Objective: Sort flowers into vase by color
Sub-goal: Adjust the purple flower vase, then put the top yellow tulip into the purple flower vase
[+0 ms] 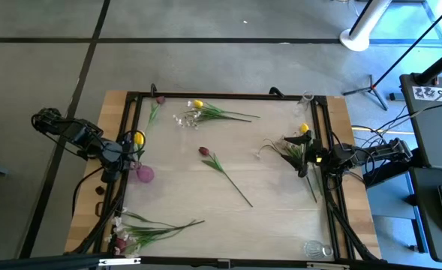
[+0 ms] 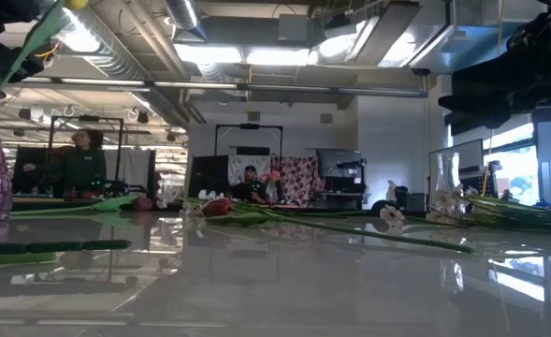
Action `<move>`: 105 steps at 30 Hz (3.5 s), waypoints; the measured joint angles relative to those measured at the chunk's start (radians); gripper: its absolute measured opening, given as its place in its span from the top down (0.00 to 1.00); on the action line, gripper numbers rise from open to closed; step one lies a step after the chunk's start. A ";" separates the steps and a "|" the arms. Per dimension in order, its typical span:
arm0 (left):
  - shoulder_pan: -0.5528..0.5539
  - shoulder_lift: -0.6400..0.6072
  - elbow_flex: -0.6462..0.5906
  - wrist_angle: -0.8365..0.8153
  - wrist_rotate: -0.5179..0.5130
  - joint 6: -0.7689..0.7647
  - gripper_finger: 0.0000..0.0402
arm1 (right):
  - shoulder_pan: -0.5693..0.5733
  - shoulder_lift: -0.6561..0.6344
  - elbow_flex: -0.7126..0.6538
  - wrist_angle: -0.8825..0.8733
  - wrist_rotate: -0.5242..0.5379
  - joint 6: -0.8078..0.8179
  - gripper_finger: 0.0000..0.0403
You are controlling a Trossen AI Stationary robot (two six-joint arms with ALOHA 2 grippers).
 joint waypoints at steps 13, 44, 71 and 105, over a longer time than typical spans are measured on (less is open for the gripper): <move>0.000 0.000 0.000 -0.029 0.032 -0.047 0.64 | 0.000 0.000 0.000 0.000 0.000 0.000 0.12; 0.000 0.065 -0.013 0.102 -0.037 0.001 0.64 | 0.000 0.000 0.000 0.000 0.000 0.000 0.12; 0.000 0.062 0.494 0.144 -0.813 -0.151 0.71 | 0.000 0.000 0.000 0.000 0.000 0.000 0.12; 0.821 0.603 0.494 1.217 -0.184 -0.120 0.76 | 0.000 0.000 0.001 -0.013 0.472 -0.001 0.12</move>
